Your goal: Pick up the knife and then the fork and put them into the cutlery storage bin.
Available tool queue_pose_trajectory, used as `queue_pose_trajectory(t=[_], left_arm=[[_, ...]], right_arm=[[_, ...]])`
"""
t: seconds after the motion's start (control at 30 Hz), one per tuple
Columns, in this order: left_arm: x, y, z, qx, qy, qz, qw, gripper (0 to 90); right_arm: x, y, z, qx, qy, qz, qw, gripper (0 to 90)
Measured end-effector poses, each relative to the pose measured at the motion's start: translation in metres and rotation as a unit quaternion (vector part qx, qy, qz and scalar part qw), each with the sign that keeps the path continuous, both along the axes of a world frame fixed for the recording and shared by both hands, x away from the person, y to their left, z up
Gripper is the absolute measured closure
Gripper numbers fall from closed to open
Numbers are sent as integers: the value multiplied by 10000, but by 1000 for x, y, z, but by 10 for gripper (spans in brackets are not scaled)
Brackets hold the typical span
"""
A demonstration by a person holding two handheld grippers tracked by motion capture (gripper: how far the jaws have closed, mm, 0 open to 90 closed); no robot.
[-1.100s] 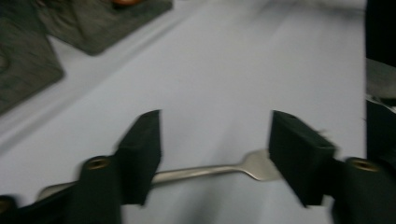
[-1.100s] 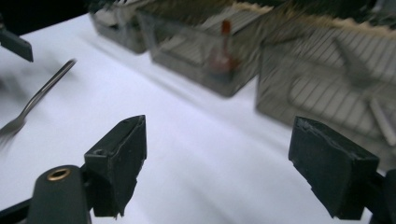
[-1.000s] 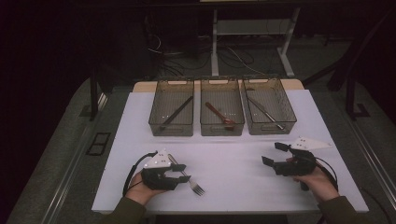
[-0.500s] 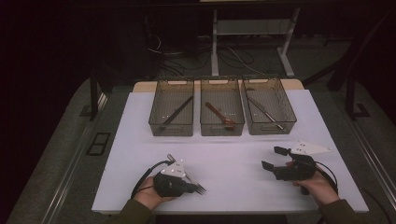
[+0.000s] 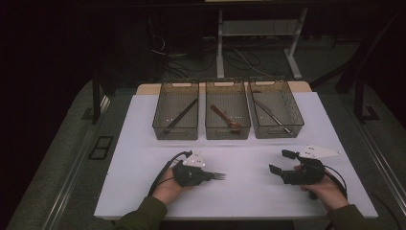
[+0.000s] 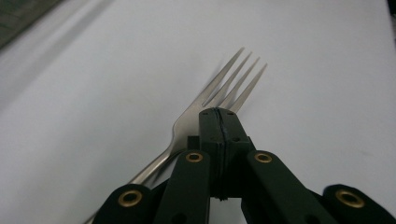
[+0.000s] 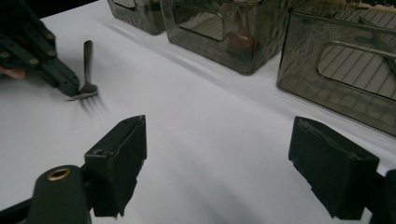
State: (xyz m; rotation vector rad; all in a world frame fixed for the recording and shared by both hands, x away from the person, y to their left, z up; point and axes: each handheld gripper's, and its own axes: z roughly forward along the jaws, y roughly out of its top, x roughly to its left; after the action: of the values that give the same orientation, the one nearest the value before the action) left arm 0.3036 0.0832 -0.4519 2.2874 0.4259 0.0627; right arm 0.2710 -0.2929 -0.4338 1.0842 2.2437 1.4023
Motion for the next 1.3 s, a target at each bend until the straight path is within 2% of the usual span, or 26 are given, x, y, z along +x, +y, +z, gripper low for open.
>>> queue_pose_trajectory(t=[0.07, 0.23, 0.27, 0.5, 0.67, 0.77, 0.87, 0.93, 1.0, 1.1, 1.17, 1.23, 1.3], left_arm=[[7, -5, 0, 16, -62, 51, 10000, 889], [21, -12, -1, -55, -59, 195, 9998, 889], [25, -13, -1, -6, -89, 206, 9997, 889], [35, -15, -1, -103, -73, 306, 9995, 886], [34, 0, 16, -244, -94, 372, 9990, 764], [36, 15, 22, -150, -190, 421, 9988, 709], [41, 27, 20, -105, -113, 565, 9983, 656], [44, 31, 17, -136, 10, 467, 9988, 656], [46, 31, 14, -69, -38, 419, 9991, 656], [51, 29, 8, -110, -40, 323, 9994, 668], [53, 27, 6, -110, 16, 252, 9996, 683], [54, 26, 1, 14, 93, 144, 9999, 697], [54, 27, 1, 5, 104, 159, 9998, 723]], right_arm=[[0, 0, 0, 3, -9, 4, 10000, 186], [0, -1, 0, 9, -19, 10, 10000, 186], [0, -1, 0, 10, -23, 14, 10000, 186], [0, -2, 0, 24, -14, 1, 10000, 186], [0, -3, 0, 4, -14, 13, 10000, 186], [0, -3, 0, 10, -12, 21, 10000, 186], [0, -3, 0, 8, -7, 35, 10000, 186], [0, -3, 0, 3, 1, 48, 10000, 186], [1, -3, 0, -3, 2, 57, 10000, 186], [1, -3, 0, 2, 13, 64, 10000, 186], [1, -3, 0, -1, 13, 72, 10000, 186], [1, -3, 0, 3, 16, 82, 10000, 186], [1, -3, 0, 12, 14, 88, 10000, 186]])
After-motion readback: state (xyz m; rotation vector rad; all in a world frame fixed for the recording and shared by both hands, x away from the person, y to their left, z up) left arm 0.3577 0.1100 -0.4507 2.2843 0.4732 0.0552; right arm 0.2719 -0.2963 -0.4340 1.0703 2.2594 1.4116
